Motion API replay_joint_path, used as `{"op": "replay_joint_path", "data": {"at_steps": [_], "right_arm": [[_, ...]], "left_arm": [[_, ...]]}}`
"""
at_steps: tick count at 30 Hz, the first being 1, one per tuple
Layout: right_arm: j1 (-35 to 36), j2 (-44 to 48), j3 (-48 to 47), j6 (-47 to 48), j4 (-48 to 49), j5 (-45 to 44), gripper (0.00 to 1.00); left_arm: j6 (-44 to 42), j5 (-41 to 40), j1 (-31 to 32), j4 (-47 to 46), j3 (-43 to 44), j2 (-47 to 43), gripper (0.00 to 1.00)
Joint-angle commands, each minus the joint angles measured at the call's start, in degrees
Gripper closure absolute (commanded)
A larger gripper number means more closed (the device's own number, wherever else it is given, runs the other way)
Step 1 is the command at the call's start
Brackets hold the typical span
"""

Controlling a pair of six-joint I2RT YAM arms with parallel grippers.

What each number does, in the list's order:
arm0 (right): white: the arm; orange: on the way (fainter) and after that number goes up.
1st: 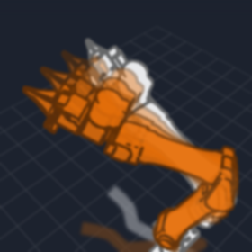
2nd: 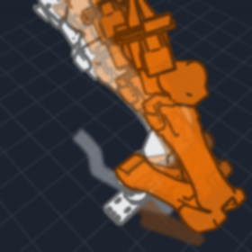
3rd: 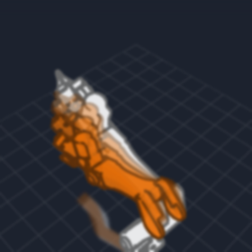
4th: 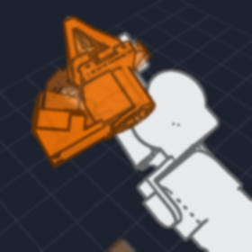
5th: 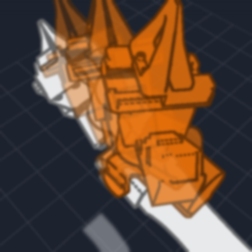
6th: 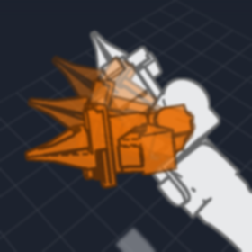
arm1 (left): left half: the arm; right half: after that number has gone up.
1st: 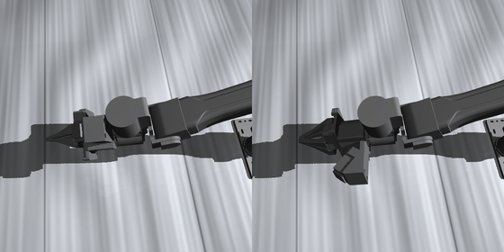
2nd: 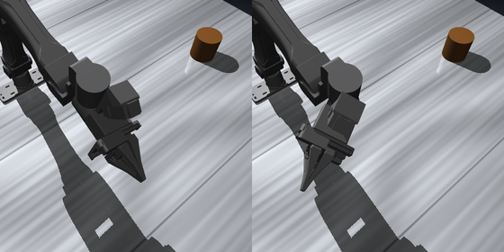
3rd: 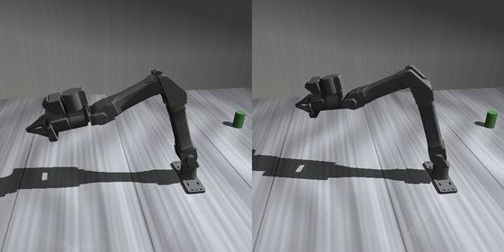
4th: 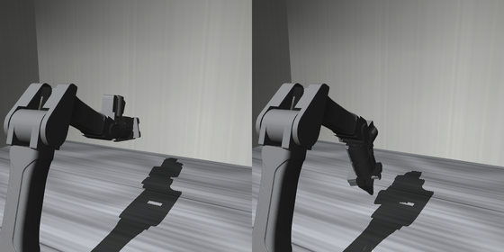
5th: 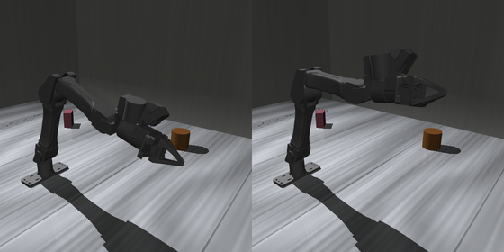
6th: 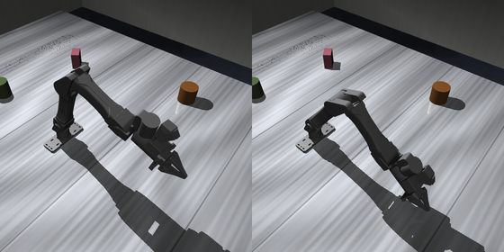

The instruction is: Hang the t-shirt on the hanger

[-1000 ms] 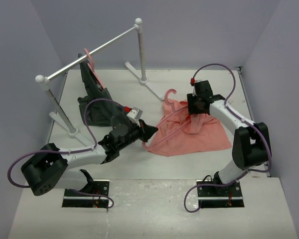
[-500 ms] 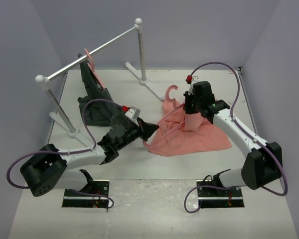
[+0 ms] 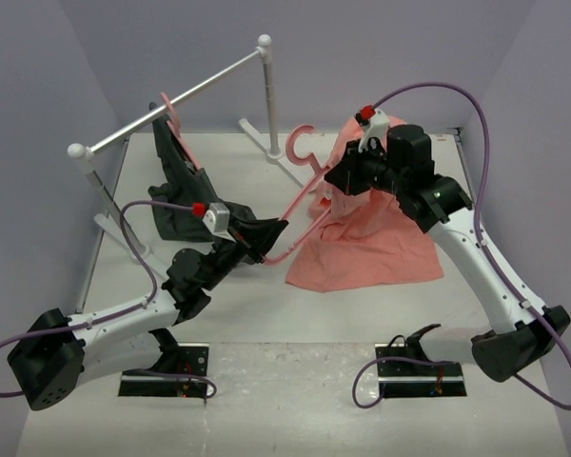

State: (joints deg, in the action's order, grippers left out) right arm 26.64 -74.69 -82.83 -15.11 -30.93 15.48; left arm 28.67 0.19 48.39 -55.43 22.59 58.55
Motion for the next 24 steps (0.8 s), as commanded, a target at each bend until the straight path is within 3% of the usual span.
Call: {"op": "replay_joint_path", "data": {"at_steps": [1, 7, 10, 13, 16, 17, 21, 24], "right_arm": [[1.7, 6.8, 6.3, -8.5, 11.3, 18.1, 1.00], [1.7, 8.2, 6.1, -10.2, 14.7, 32.4, 1.00], [0.2, 9.2, 4.8, -6.8, 8.8, 20.8, 1.00], [-7.4, 8.4, 5.5, -5.9, 5.2, 19.2, 1.00], [-8.5, 7.5, 3.4, -2.1, -1.8, 0.3, 1.00], [-8.5, 7.3, 2.9, -1.5, -3.1, -1.8, 1.00], [-4.9, 5.3, 1.9, -0.5, -3.8, 4.9, 0.95], [-4.1, 5.4, 4.7, -1.1, 0.0, 18.6, 0.91]], "left_arm": [[-4.3, 0.1, 0.5, -2.5, 2.7, -1.2, 1.00], [-5.4, 1.2, 0.5, -1.6, 5.4, 0.8, 1.00], [-3.7, 1.5, 0.5, -3.1, 4.2, 0.4, 1.00], [-3.3, 2.6, 0.5, -3.1, 2.9, -0.7, 1.00], [-2.5, 1.6, 0.5, -1.7, 1.6, -2.5, 1.00], [-2.2, 1.5, 0.5, -1.5, 0.8, -3.0, 1.00], [-0.8, 1.1, 0.6, -4.6, -1.8, -3.0, 1.00], [-0.5, 0.9, 0.6, -5.0, -1.5, -2.2, 1.00]]}}
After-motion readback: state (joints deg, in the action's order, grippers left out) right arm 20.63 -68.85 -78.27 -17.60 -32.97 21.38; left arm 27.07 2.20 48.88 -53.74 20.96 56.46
